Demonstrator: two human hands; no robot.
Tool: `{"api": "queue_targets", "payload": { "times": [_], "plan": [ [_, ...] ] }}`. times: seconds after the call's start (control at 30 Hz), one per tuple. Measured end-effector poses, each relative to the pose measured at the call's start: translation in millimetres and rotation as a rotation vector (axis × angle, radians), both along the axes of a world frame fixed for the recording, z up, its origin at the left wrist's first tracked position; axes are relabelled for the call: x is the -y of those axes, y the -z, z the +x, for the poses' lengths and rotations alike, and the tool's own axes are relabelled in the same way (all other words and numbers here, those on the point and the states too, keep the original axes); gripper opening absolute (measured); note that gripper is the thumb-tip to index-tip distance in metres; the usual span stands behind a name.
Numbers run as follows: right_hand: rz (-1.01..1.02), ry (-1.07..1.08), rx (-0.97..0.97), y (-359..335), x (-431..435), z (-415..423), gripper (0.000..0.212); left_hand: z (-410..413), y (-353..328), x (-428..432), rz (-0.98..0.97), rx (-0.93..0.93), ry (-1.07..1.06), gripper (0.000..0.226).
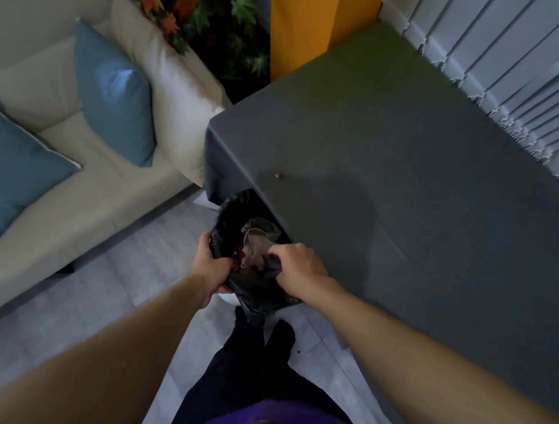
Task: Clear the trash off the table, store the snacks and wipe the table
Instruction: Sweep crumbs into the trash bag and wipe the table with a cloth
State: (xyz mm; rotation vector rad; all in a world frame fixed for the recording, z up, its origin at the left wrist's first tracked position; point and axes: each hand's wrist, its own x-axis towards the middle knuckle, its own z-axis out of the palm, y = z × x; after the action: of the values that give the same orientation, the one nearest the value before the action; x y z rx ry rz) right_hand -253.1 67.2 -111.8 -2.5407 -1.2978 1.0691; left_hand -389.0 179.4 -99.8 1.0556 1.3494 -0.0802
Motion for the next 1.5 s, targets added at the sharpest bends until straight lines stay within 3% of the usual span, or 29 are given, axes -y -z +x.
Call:
{"api": "queue_targets", "payload": {
  "times": [0.07, 0.13, 0.23, 0.33, 0.4, 0.47, 0.67, 0.83, 1.0, 1.17, 1.3, 1.37, 1.5],
  "plan": [
    [0.043, 0.109, -0.066, -3, -4, 7, 0.008, 0, 0, -3, -0.001, -0.001, 0.013, 0.073],
    [0.199, 0.237, -0.058, -4, -11, 15, 0.024, 0, 1, -6, 0.016, -0.011, 0.017, 0.073],
    [0.481, 0.414, 0.035, -12, -32, 31, 0.005, 0, 3, -12, 0.039, -0.026, 0.018, 0.072],
    [0.629, 0.795, 0.100, -14, -60, 68, 0.020, -1, 3, -19, 0.024, -0.029, 0.022, 0.072],
    [0.594, 0.964, 0.111, -13, -76, 93, 0.024, -1, 3, -22, 0.016, -0.037, 0.026, 0.073],
    [0.510, 0.909, 0.099, -4, -88, 107, 0.028, -1, 3, -26, 0.009, -0.041, 0.034, 0.073],
    [0.391, 0.165, 0.032, 13, -83, 76, 0.039, -1, 3, -31, -0.005, -0.047, 0.045, 0.073],
    [0.241, -0.311, 0.001, 2, -50, 32, 0.029, 1, 2, -31, 0.001, -0.051, 0.041, 0.078],
    [0.180, -0.204, 0.099, 1, -46, 19, 0.014, 0, 0, -25, 0.010, -0.047, 0.025, 0.075],
    [0.285, -0.075, -0.018, -5, -35, 30, 0.038, -2, -4, -15, 0.001, -0.051, 0.040, 0.074],
    [0.432, 0.490, 0.144, -8, -13, 75, 0.042, -4, -4, -6, -0.032, -0.057, 0.001, 0.078],
    [0.456, 0.631, 0.224, -6, 3, 102, 0.048, -4, -4, 0, -0.041, -0.054, -0.012, 0.079],
    [0.331, 0.305, 0.234, 5, 37, 124, 0.069, -5, -3, 11, -0.033, -0.050, -0.037, 0.079]
  ]
}}
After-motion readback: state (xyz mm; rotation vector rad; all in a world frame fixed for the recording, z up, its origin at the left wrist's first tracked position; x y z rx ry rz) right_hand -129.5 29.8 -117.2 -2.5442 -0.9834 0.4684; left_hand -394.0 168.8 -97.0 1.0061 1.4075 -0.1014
